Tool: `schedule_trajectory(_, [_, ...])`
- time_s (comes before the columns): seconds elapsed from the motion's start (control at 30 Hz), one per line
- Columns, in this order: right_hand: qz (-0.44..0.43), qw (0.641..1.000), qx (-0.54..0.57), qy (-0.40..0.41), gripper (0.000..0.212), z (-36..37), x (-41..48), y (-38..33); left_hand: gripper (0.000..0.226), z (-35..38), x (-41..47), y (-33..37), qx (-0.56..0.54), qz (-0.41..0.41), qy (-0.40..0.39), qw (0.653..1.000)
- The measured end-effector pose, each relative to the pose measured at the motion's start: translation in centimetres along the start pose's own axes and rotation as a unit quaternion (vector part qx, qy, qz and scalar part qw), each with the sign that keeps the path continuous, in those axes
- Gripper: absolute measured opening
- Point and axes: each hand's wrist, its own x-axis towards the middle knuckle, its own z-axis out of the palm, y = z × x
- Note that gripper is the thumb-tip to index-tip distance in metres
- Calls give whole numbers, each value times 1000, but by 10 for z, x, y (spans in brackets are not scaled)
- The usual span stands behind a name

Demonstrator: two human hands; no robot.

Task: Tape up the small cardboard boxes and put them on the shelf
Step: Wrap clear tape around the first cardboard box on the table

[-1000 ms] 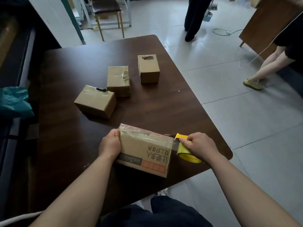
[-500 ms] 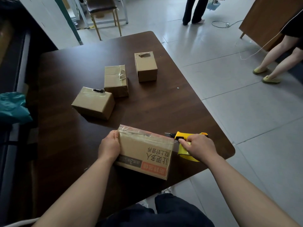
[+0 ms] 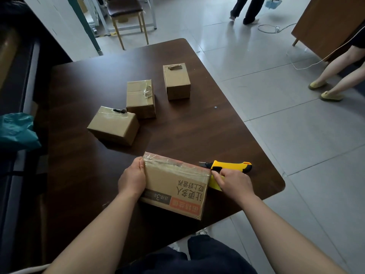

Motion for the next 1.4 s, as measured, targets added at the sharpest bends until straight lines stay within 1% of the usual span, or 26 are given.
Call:
schedule_trajectory(0.1, [14,999,38,-6,46,6,1,-5,48,-3,-3,11,85,-3,40,996])
schedule_trajectory(0.17, [23,998,61,-9,44,7,2,-7,54,-4,-11,27,124,23,66,990])
schedule_trajectory(0.2, [25,997,72,-13,43,7,3,-7,58,-2,-17,38,142,54,48,987])
schedule_trajectory(0.27, [29,994,99,-24,38,7,4,-6,67,8,-31,63,181,106,-34,977])
schedule_trajectory(0.3, [29,992,117,-31,36,7,4,-5,74,14,-39,74,198,106,-83,971])
schedule_trajectory(0.37, [29,983,171,-53,31,9,5,0,95,24,-48,88,211,63,-158,962])
schedule_trajectory(0.4, [29,976,204,-66,30,10,5,3,105,28,-50,90,214,43,-177,960])
schedule_trajectory(0.47, [28,962,260,-84,27,12,5,8,123,32,-52,91,226,27,-190,955])
schedule_trajectory(0.57, [22,949,300,-94,32,12,5,11,139,35,-55,95,249,24,-185,950])
schedule_trajectory(0.67, [18,945,313,-93,35,13,6,12,143,39,-60,105,261,17,-176,949])
schedule_trajectory(0.8, [10,943,316,-101,31,12,10,13,143,46,-64,112,261,5,-181,948])
schedule_trajectory(0.97, [2,939,330,-99,30,13,11,16,127,49,-62,119,271,0,-199,942])
schedule_trajectory(1.07, [-13,936,350,-34,43,-1,14,10,123,33,-55,113,233,12,-177,956])
schedule_trajectory(1.13, [-52,934,354,11,54,-24,17,-2,123,12,-44,104,176,7,-171,969])
schedule_trajectory(1.17, [-81,929,359,25,55,-39,19,-9,125,-1,-37,98,139,3,-169,976])
schedule_trajectory(1.27, [-158,913,375,33,48,-80,28,-44,124,-39,-19,79,20,11,-148,989])
schedule_trajectory(1.33, [-183,913,364,32,41,-99,34,-71,118,-58,-15,69,-56,14,-144,988])
schedule_trajectory(1.4, [-192,919,342,40,40,-111,40,-92,112,-71,-12,53,-121,-6,-134,984])
